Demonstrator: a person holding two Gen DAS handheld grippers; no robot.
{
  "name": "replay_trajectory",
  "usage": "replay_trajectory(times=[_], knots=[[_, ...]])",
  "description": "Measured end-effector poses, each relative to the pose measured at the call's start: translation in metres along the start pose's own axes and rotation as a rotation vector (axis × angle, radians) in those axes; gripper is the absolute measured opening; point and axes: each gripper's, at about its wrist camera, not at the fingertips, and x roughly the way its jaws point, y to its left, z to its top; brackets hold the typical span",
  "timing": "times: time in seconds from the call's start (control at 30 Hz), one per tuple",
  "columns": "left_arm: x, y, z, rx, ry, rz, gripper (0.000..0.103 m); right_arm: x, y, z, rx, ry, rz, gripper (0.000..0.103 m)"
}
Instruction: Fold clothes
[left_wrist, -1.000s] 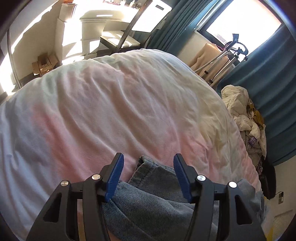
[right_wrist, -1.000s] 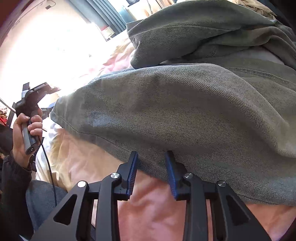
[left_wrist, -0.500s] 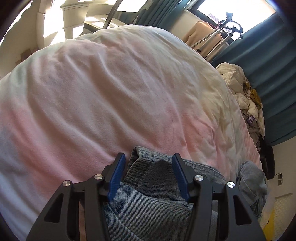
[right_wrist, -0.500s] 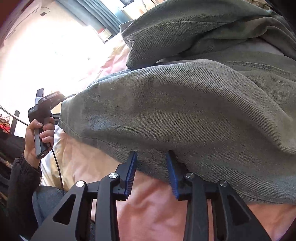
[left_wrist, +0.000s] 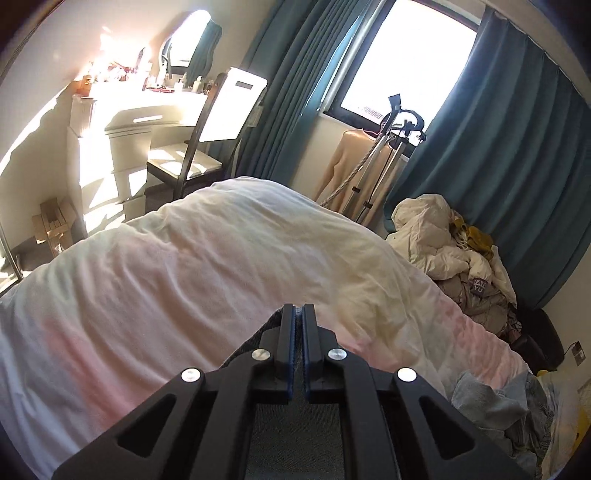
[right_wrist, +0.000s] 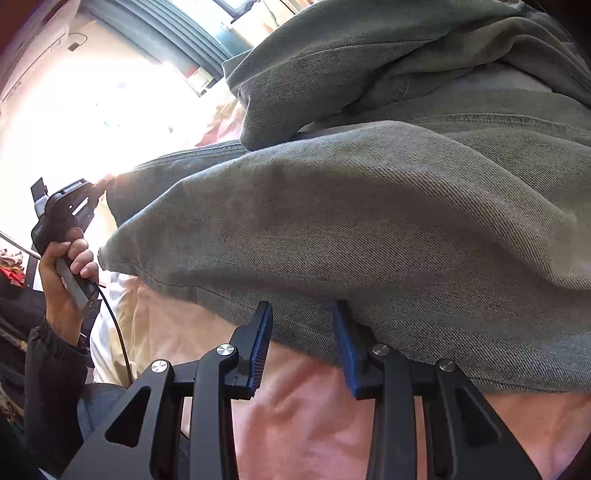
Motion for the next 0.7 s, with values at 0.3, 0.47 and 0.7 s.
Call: replay_trajectory(times=[0.3, 0.47, 0.7], knots=[[0.064, 0.014, -0.016, -0.032, 0.15, 0.114, 0.003, 0.005, 0.009, 0.002, -0.028, -0.003, -0.027, 0.034], [0.048, 0.019, -0.015, -0.097, 0.163, 0.09, 0.014, 0.003, 0.008, 0.007, -0.018, -0.008, -0.022, 0.034], [-0.009, 0.024, -0.03, -0.115, 0.16, 0.026, 0.04, 0.017, -0.009, 0.003, -0.023, -0.029, -0.05, 0.034]])
